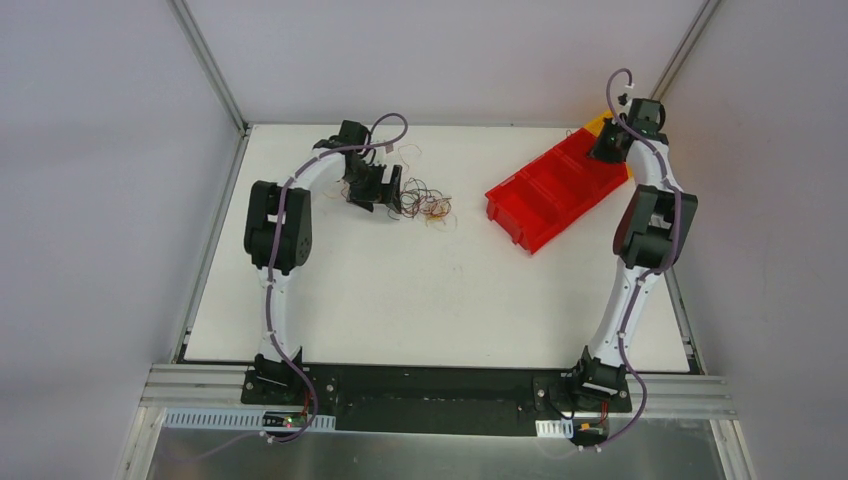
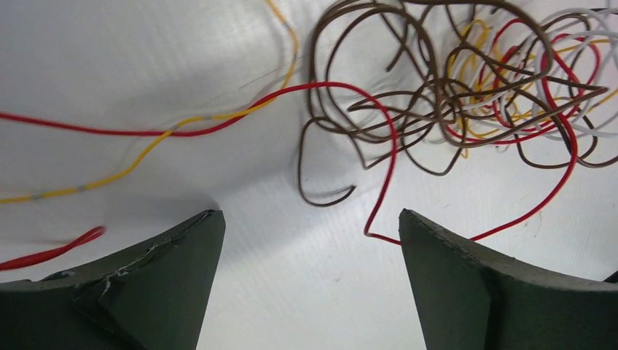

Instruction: Untangle the cables

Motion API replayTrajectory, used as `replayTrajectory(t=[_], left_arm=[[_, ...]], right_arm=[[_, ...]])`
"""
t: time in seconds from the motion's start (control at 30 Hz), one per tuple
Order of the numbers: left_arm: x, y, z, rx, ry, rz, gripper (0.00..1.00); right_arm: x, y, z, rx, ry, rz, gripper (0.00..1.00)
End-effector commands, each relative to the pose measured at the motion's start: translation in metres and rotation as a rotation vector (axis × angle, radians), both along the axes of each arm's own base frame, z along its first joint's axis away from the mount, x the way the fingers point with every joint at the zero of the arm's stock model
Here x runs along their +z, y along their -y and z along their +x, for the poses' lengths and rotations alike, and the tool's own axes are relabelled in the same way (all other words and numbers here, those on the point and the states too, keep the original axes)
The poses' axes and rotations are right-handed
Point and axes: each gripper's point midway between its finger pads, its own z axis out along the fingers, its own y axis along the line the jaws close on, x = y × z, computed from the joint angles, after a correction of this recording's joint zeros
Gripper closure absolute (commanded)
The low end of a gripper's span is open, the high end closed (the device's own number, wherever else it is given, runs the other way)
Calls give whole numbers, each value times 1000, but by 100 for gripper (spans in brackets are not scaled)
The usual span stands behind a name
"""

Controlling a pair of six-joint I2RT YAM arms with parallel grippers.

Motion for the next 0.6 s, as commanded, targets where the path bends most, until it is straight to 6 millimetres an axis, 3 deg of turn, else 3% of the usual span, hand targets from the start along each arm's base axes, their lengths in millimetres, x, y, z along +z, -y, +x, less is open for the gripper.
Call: replayTrajectory(t=[0.0,0.17,0.3,0.4,0.5,0.57], left_arm=[[18,-18,-6,-12,20,14,7],[39,-12,0,-60,83,-25,4],[60,-2,16,-97,180,-59,1],[59,3,34,-86,219,-48,1],[44,10,52,-76,221,-15,1],[30,17,57,-77,213,9,3]], right_arm=[[38,11,-1,-3,79,-44,100],[2,22,-12,29,-17,-132,100],[-10,34,-19,27,-63,-211,100],[1,30,-20,41,-64,-196,79],[26,23,-22,54,-43,-198,56],[45,19,-25,54,-16,-192,47]])
